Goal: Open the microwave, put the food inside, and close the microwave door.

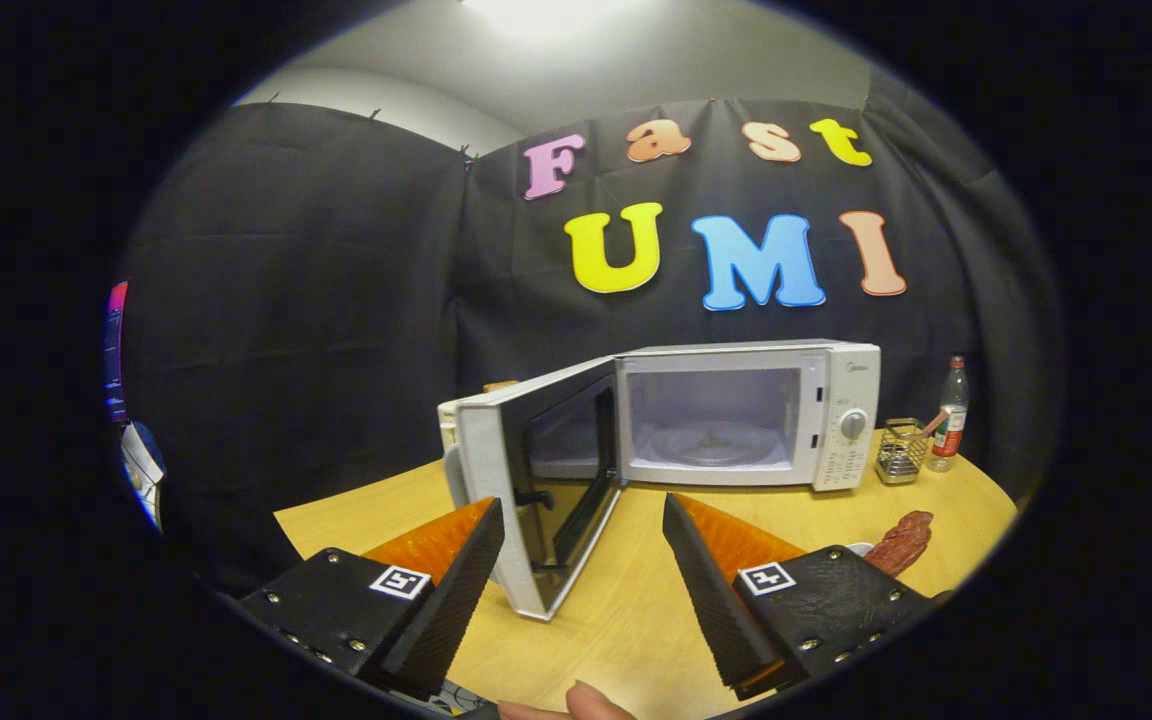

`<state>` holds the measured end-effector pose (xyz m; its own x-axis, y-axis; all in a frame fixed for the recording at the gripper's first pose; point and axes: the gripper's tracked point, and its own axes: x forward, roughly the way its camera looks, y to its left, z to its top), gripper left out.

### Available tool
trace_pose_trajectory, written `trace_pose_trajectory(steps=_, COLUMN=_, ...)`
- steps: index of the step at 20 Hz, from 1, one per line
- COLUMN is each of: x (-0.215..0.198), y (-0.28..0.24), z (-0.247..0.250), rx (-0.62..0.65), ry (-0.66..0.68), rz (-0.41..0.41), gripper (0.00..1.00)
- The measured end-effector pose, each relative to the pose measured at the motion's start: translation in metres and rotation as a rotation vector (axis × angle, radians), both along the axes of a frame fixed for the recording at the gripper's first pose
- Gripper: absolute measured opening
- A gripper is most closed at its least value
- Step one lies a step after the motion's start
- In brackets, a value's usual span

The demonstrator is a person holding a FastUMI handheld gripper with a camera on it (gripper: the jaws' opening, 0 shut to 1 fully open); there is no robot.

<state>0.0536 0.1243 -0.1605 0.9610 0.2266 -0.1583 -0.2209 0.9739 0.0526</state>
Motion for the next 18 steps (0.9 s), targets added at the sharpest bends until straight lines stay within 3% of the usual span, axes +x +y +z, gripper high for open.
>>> trace_pose_trajectory(steps=6, x=0.014, y=-0.161, z=-0.025, rx=0.018, ry=0.044, rz=-0.203, gripper=0.96)
trace_pose_trajectory(steps=10, x=0.022, y=-0.23, z=-0.056, rx=0.083, ry=0.098, rz=-0.294, gripper=0.97)
trace_pose_trajectory(steps=13, x=0.035, y=-0.251, z=-0.081, rx=0.209, ry=0.163, rz=-0.299, gripper=0.96)
trace_pose_trajectory(steps=16, x=0.054, y=-0.25, z=-0.101, rx=0.392, ry=0.235, rz=-0.248, gripper=0.96)
trace_pose_trajectory(steps=18, x=0.068, y=-0.246, z=-0.106, rx=0.504, ry=0.253, rz=-0.208, gripper=0.85)
